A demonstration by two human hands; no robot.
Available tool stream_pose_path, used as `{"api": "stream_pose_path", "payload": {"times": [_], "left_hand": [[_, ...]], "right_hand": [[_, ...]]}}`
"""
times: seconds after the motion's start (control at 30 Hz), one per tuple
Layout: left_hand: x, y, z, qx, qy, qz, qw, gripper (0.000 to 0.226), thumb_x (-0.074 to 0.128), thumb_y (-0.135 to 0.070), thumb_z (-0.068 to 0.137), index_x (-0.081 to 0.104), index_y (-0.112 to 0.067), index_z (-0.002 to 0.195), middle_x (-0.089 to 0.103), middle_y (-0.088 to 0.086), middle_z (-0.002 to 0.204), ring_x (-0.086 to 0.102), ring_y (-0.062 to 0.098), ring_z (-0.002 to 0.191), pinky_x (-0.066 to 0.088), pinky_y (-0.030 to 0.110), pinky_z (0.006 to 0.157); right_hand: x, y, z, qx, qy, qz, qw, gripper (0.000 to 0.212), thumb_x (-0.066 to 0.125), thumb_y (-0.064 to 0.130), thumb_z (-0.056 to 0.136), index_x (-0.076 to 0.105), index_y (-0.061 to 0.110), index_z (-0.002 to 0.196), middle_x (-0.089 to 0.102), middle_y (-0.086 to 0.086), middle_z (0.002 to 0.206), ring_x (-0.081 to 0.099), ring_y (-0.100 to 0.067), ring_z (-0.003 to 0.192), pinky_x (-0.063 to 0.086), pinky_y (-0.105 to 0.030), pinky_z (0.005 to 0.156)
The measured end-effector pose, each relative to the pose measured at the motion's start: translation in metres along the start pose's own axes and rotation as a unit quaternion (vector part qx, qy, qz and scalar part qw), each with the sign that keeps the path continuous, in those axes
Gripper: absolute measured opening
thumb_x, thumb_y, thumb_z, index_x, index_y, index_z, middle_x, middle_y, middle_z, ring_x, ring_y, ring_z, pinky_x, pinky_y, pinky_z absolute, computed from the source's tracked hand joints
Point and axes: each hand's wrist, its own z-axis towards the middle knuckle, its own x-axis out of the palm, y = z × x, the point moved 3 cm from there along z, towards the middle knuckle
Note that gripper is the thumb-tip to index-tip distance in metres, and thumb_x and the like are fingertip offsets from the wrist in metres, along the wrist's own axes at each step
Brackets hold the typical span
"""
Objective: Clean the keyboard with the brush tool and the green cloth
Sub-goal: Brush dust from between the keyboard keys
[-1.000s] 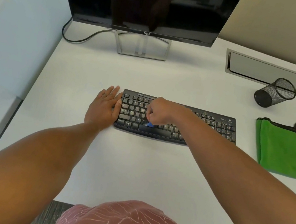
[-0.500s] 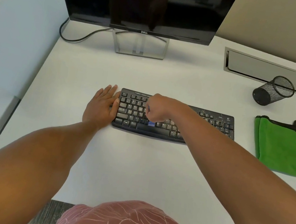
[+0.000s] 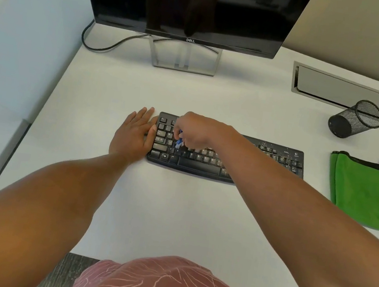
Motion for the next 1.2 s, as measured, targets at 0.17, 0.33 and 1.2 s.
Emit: {"api": "stream_pose_path", "payload": {"times": [0.17, 0.33, 1.2], "left_hand": [[-0.001, 0.0, -0.001, -0.001, -0.004, -0.007, 1.0, 0.056, 0.02, -0.042, 0.105, 0.047, -0.023, 0.151, 0.034, -0.003, 0.162, 0.021, 0.014, 0.153, 0.011, 0.032, 0.126], [-0.001, 0.0, 0.0, 0.002, -0.005, -0.011, 1.0, 0.056, 0.021, -0.04, 0.105, 0.048, -0.022, 0.15, 0.035, -0.001, 0.161, 0.023, 0.016, 0.153, 0.013, 0.034, 0.126], [-0.002, -0.002, -0.001, -0.001, -0.002, -0.001, 1.0, 0.058, 0.018, -0.041, 0.104, 0.046, -0.022, 0.151, 0.035, -0.002, 0.162, 0.023, 0.015, 0.153, 0.011, 0.033, 0.126]], "right_hand": [[0.002, 0.003, -0.006, -0.029, 0.043, 0.012, 0.999, 0.026, 0.047, 0.004, 0.096, 0.069, 0.013, 0.106, 0.057, 0.002, 0.1, 0.052, -0.009, 0.076, 0.044, -0.026, 0.064], [0.0, 0.003, -0.004, -0.029, 0.033, 0.012, 0.999, 0.026, 0.048, 0.003, 0.095, 0.069, 0.014, 0.107, 0.057, 0.001, 0.102, 0.05, -0.006, 0.072, 0.042, -0.025, 0.061], [-0.006, -0.032, 0.001, 0.086, -0.067, 0.089, 0.99, 0.027, 0.047, -0.005, 0.087, 0.066, -0.009, 0.106, 0.065, -0.026, 0.113, 0.046, -0.021, 0.072, 0.038, -0.03, 0.059]]}}
